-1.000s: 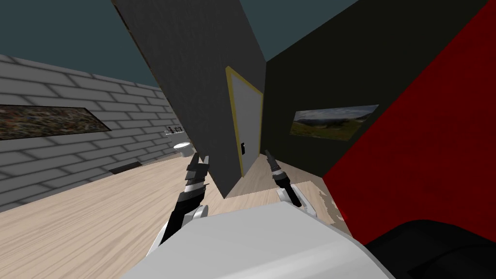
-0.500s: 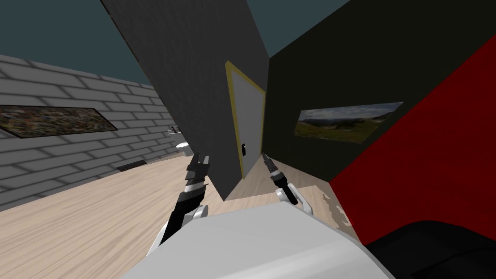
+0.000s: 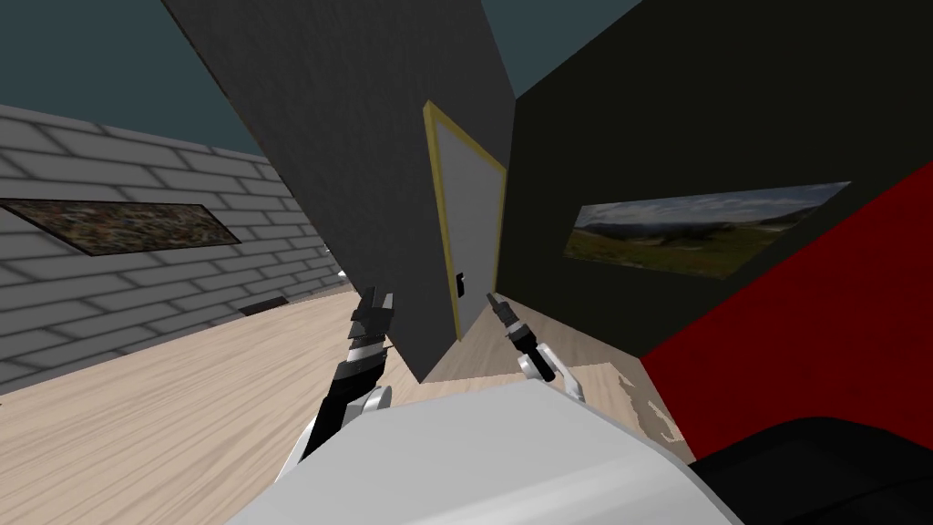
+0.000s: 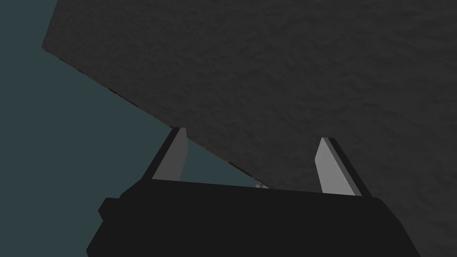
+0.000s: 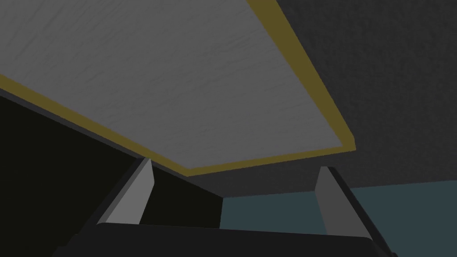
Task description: Pull the door open
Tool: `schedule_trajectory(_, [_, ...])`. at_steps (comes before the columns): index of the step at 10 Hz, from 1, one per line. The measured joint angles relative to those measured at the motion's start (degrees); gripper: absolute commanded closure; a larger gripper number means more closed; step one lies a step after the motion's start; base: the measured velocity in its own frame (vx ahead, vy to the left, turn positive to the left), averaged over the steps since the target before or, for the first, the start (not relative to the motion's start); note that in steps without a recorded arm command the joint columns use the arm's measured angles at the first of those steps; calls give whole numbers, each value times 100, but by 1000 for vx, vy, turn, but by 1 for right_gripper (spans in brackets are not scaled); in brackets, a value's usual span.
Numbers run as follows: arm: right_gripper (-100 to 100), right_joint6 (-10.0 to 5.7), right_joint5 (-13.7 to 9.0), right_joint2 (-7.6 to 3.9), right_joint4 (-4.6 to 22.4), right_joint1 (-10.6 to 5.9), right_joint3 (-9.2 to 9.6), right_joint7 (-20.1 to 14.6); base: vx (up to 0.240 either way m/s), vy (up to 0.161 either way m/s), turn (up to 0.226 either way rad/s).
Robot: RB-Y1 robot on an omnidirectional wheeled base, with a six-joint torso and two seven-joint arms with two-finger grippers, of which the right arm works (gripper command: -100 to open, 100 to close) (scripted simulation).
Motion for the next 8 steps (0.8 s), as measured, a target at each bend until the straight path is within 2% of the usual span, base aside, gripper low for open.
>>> schedule_trajectory(3, [-100,-82,192,-108,353,-129,45,277,83,-32,72])
schedule_trajectory(8, [-100,-182,604,-321,1037,-427,162,848,133,-44,98])
